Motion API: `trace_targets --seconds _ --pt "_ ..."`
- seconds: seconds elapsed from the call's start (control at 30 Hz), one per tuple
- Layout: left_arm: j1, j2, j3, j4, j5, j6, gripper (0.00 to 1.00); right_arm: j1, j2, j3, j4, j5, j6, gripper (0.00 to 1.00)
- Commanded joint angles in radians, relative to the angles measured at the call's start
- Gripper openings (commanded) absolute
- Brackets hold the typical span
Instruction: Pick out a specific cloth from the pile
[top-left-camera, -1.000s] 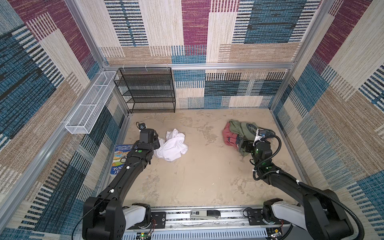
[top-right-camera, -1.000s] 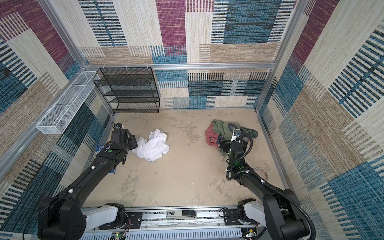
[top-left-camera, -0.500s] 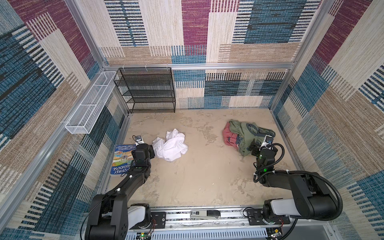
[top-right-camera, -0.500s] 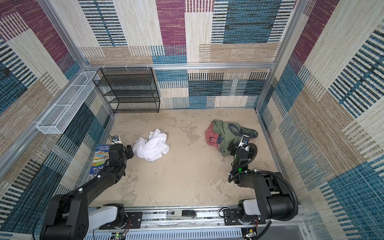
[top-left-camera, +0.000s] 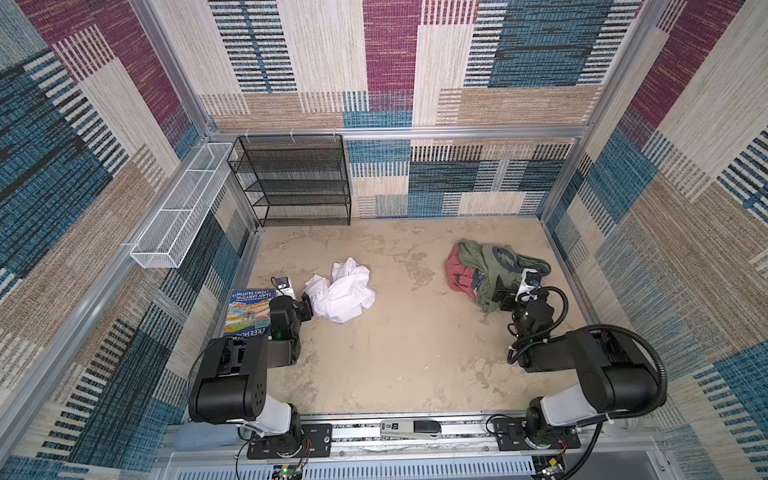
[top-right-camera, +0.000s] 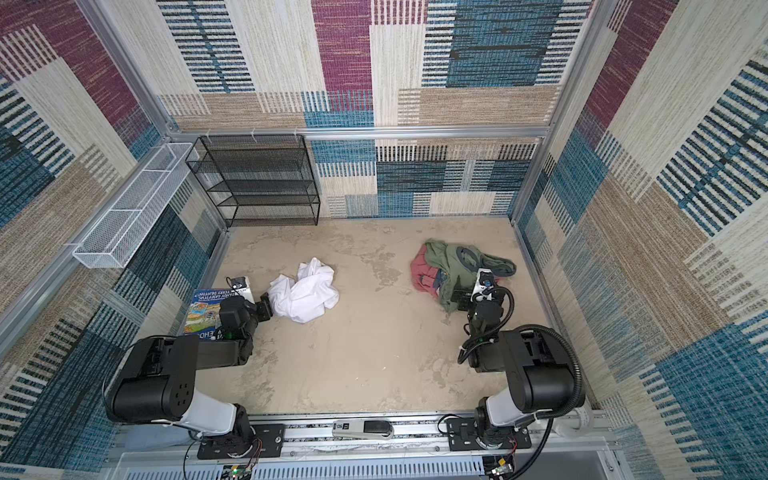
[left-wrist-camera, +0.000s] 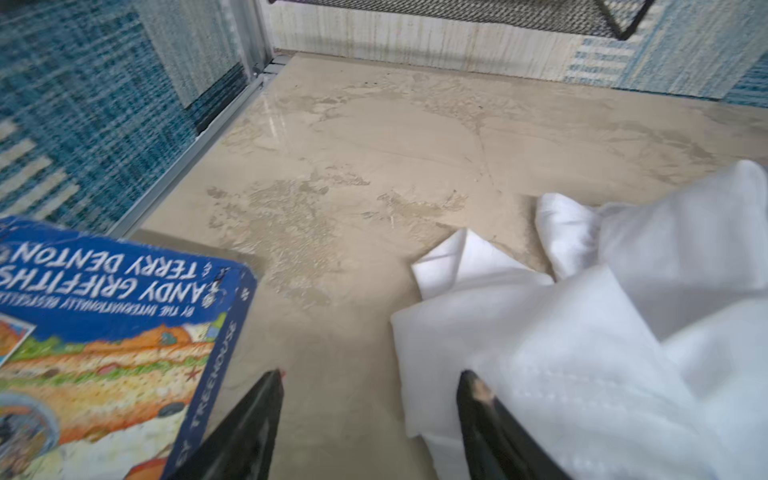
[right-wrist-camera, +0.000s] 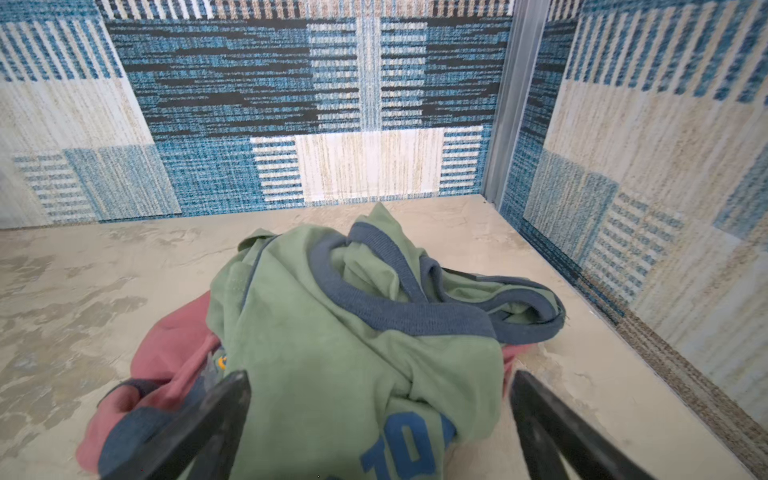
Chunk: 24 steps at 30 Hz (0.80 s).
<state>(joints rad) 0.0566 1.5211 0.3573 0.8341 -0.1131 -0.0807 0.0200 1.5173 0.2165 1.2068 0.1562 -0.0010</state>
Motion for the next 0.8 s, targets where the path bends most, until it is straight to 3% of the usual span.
trace_targets --seconds 0.0,0.77 --pt "0.002 0.009 0.025 0.052 0.070 0.033 0.70 -0.012 0.023 -0.010 0.094 -0.096 -0.010 1.00" --pt "0.000 0.015 0.054 0.004 0.098 0.044 0.73 -0.013 0.018 -0.008 0.084 -0.101 -0.014 1.00"
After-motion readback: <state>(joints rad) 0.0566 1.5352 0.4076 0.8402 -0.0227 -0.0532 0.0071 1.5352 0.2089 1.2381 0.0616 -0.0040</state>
